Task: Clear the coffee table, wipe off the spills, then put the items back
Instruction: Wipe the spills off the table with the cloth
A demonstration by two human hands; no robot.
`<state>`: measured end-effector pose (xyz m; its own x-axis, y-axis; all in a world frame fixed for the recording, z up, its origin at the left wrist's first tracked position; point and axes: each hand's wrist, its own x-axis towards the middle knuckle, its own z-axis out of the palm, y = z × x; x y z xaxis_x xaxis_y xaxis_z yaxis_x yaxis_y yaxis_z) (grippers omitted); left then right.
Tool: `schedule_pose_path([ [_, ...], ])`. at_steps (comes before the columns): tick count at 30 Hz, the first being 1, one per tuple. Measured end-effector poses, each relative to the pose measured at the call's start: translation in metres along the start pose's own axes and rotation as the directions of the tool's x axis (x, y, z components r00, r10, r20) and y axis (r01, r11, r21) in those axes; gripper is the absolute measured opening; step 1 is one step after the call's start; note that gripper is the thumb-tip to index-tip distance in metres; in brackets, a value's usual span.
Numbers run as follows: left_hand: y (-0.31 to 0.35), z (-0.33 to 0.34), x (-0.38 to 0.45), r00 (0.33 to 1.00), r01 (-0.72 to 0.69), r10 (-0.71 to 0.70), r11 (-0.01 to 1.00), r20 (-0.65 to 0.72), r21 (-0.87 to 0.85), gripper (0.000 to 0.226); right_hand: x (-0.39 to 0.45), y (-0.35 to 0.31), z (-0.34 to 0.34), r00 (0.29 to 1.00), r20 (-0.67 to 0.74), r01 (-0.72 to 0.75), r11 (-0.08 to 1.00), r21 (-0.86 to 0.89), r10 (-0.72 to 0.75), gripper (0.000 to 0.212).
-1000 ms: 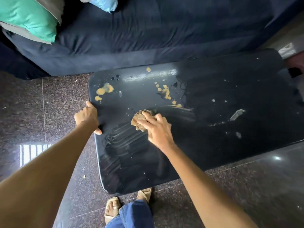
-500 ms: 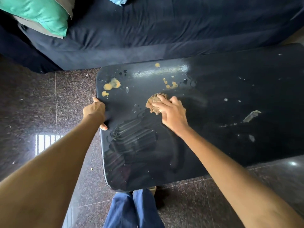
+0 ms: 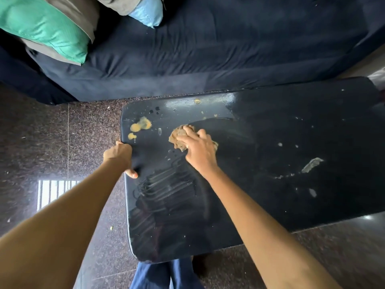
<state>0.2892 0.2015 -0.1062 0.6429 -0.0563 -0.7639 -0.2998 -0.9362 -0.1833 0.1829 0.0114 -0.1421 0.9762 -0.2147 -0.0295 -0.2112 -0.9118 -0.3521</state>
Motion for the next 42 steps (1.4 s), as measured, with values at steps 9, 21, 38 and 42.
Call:
schedule_pose_path([
  [9, -0.003, -0.043, 0.04, 0.927, -0.015, -0.199, 0.827, -0.318, -0.563, 0.062, 0.053, 0.05, -0.014, 0.646, -0.223, -0.744, 0.668, 0.028, 0.73, 0.045],
  [21, 0.008, -0.041, 0.067, 0.82, -0.132, -0.307, 0.721, -0.483, -0.681, 0.049, 0.081, 0.106, -0.024, 0.819, -0.196, -0.56, 0.826, -0.068, 0.54, 0.047],
  [38, -0.014, -0.033, 0.086, 0.786, -0.273, -0.268, 0.658, -0.558, -0.701, 0.044, 0.132, 0.093, -0.027, 0.767, -0.166, -0.639, 0.762, -0.108, 0.62, 0.046],
  [42, -0.021, -0.029, 0.087, 0.774, -0.341, -0.243, 0.617, -0.584, -0.709, 0.044, 0.156, 0.02, -0.014, 0.656, -0.054, -0.754, 0.656, -0.027, 0.752, 0.037],
])
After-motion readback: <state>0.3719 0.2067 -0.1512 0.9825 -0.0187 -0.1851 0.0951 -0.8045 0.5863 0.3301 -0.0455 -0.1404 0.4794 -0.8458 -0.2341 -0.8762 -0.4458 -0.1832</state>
